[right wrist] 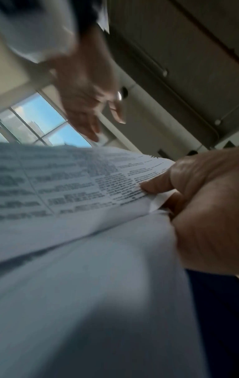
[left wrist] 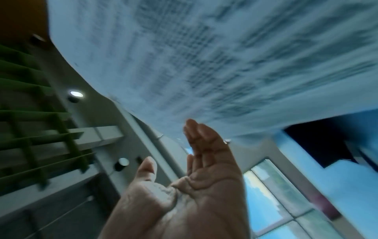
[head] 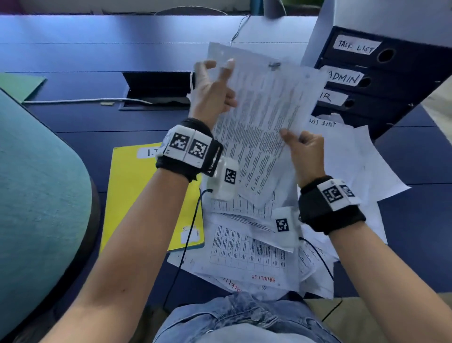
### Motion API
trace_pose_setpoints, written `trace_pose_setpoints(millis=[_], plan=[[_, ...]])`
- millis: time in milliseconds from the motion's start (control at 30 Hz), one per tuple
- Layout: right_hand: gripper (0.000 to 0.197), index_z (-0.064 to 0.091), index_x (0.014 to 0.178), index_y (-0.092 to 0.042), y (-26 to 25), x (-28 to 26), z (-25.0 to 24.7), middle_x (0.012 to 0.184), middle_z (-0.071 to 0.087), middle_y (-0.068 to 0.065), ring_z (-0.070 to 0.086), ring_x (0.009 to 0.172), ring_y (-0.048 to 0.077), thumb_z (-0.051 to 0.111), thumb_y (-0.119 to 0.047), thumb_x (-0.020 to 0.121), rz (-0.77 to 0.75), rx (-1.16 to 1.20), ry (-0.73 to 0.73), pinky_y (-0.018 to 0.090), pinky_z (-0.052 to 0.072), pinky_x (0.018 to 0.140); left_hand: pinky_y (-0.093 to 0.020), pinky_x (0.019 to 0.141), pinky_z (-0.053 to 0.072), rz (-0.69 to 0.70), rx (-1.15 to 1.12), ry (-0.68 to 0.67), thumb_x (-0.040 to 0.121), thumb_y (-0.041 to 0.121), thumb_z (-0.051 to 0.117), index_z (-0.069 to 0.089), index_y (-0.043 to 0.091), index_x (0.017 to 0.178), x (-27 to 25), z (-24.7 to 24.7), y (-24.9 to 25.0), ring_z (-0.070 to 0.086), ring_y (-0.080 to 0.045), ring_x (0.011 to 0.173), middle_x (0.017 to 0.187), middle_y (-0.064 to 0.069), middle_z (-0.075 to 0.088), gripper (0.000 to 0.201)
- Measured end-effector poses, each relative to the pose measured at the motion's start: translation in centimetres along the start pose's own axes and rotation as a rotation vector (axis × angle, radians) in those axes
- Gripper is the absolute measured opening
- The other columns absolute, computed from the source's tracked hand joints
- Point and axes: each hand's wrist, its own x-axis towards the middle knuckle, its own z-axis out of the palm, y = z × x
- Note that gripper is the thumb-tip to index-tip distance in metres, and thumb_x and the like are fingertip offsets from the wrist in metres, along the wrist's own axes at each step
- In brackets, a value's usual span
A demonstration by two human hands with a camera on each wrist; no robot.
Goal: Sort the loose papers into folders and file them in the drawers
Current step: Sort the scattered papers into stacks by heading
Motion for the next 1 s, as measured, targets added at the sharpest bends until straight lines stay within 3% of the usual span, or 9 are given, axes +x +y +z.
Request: trace_pose_setpoints(millis=[200, 333, 467, 533, 600, 700, 733, 833, 1000], plan=[[0.009, 0.056, 0.085, -0.009, 4.7, 3.1, -2.8, 0.096, 0.050, 0.008, 0.053, 0.096, 0.020, 0.065, -0.009, 0.085, 0.257, 0.080, 0.048, 0.041, 0.044, 0.092, -0.036, 0.104, 0.032, -0.464, 0.400, 0.068, 0.084, 0.048, 0.061, 0.032, -0.001, 0.136, 0.5, -2.7, -10.5, 0.039, -0.031, 0.130, 0.140, -0.019, 0.039, 0.077], [0.013, 0.056, 0.096, 0.007, 7.6, 3.7, -4.1, 0.105, 0.051, 0.015, 0.054, 0.102, 0.028, 0.059, -0.003, 0.088, 0.318, -0.154, -0.004, 0.036, 0.042, 0.078, -0.031, 0.068, 0.041, -0.638, 0.304, -0.202, 0.061, 0.064, 0.071, 0.053, 0.011, 0.072, -1.5, -2.3, -17.0, 0.050, -0.020, 0.066, 0.071, -0.006, 0.054, 0.057], [0.014, 0.058, 0.080, 0.014, 9.2, 3.6, -5.3, 0.081, 0.045, 0.010, 0.044, 0.076, 0.018, 0.056, 0.003, 0.088, 0.387, -0.369, -0.096, 0.034, 0.032, 0.070, -0.023, 0.048, 0.027, -0.588, 0.301, -0.263, 0.081, 0.043, 0.065, 0.043, 0.016, 0.060, -2.4, -1.5, -17.7, 0.038, -0.009, 0.042, 0.049, 0.002, 0.041, 0.042], [0.019, 0.058, 0.076, 0.016, 9.3, 3.6, -5.4, 0.073, 0.047, 0.009, 0.045, 0.074, 0.021, 0.054, 0.003, 0.088, 0.392, -0.498, -0.159, 0.031, 0.033, 0.066, -0.024, 0.052, 0.036, -0.587, 0.304, -0.256, 0.081, 0.039, 0.067, 0.052, 0.007, 0.074, -2.6, -0.9, -17.9, 0.050, -0.016, 0.056, 0.063, -0.006, 0.051, 0.036], [0.025, 0.054, 0.064, 0.001, 9.0, 3.3, -4.9, 0.066, 0.047, 0.006, 0.047, 0.077, 0.021, 0.054, -0.003, 0.089, 0.389, -0.669, -0.239, 0.026, 0.033, 0.065, -0.036, 0.081, 0.051, -0.598, 0.314, -0.180, 0.051, 0.062, 0.078, 0.054, 0.000, 0.107, -2.4, -0.2, -19.5, 0.059, -0.028, 0.095, 0.105, -0.016, 0.059, 0.087], [0.015, 0.051, 0.074, -0.005, 8.7, 2.8, -4.0, 0.074, 0.048, 0.007, 0.048, 0.081, 0.021, 0.053, -0.005, 0.089, 0.322, -0.804, -0.237, 0.028, 0.040, 0.063, -0.047, 0.110, 0.031, -0.582, 0.464, -0.208, 0.054, 0.069, 0.072, 0.028, 0.004, 0.141, -3.9, 0.4, -17.4, 0.033, -0.034, 0.132, 0.145, -0.018, 0.027, 0.118], [0.009, 0.052, 0.095, -0.003, 8.6, 2.6, -3.8, 0.088, 0.051, 0.008, 0.051, 0.087, 0.022, 0.055, -0.003, 0.087, 0.301, -0.752, -0.216, 0.032, 0.046, 0.073, -0.045, 0.114, 0.024, -0.587, 0.531, -0.215, 0.068, 0.059, 0.069, 0.019, 0.002, 0.144, -4.3, 0.6, -17.0, 0.024, -0.034, 0.137, 0.148, -0.018, 0.018, 0.108], [0.068, 0.026, 0.136, -0.006, 8.2, 2.5, -4.1, 0.125, 0.047, 0.015, 0.053, 0.110, 0.031, 0.064, 0.004, 0.081, 0.398, -0.368, -0.165, 0.045, 0.046, 0.096, -0.043, 0.114, 0.019, -0.582, 0.566, -0.185, 0.078, 0.047, 0.067, 0.010, 0.001, 0.146, -4.0, 0.4, -17.3, 0.016, -0.033, 0.140, 0.151, -0.018, 0.010, 0.100], [0.026, 0.056, 0.107, 0.000, 4.3, 2.2, -4.6, 0.097, 0.063, 0.007, 0.063, 0.088, 0.021, 0.055, 0.011, 0.084, 0.330, -0.084, -0.316, 0.025, 0.053, 0.080, -0.038, 0.107, 0.035, -0.545, 0.179, -0.060, 0.038, 0.080, 0.070, 0.031, 0.006, 0.134, -3.5, -0.3, -16.2, 0.038, -0.027, 0.131, 0.143, -0.012, 0.037, 0.127]])
